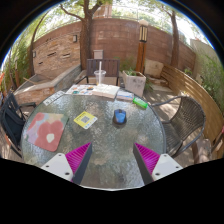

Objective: Arrange mouse

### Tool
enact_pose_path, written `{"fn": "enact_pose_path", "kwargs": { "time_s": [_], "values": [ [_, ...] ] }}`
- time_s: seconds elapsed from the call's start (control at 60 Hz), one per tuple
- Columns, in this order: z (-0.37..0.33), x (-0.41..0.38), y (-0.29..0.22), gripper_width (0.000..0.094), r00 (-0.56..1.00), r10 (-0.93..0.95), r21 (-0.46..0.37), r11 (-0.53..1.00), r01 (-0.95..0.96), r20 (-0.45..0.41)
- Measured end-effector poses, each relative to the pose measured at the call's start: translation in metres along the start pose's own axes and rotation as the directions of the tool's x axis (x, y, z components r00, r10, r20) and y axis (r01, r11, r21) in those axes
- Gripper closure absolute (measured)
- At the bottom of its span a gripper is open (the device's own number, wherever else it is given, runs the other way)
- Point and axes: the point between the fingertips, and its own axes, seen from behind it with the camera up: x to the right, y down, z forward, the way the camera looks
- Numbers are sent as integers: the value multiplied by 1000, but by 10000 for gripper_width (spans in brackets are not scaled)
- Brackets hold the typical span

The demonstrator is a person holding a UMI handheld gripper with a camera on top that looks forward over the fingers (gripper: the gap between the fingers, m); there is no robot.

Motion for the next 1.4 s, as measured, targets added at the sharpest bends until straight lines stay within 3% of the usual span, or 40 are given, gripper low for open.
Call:
{"fn": "enact_pose_path", "kwargs": {
  "time_s": [0.333, 0.433, 0.467, 0.517, 0.6, 0.75, 0.867, 0.95, 1.117, 1.233, 1.333, 1.4],
  "values": [
    [196, 36, -66, 131, 997, 70, 21, 997, -69, -16],
    [224, 37, -65, 280, 996, 80, -4, 997, -80, -27],
    [228, 37, -67, 291, 996, 86, 6, 996, -86, -26],
    [225, 37, -65, 414, 996, 86, 0, 996, -86, -27],
    [231, 37, -67, 468, 997, 70, 13, 997, -70, -32],
    [224, 39, -67, 570, 997, 61, 2, 998, -61, -56],
    [204, 46, -76, 591, 994, 67, 22, 998, -65, -83],
    [170, 58, -104, 589, 988, 83, 85, 994, -73, -128],
    [65, 38, -195, 590, 976, 147, 301, 949, -94, -159],
    [0, -43, -242, 590, 986, 139, 410, 908, -88, -97],
    [-10, -147, -227, 592, 994, 103, 391, 915, -104, 24],
    [8, -208, -199, 591, 993, 74, 321, 942, -99, 89]
  ]
}}
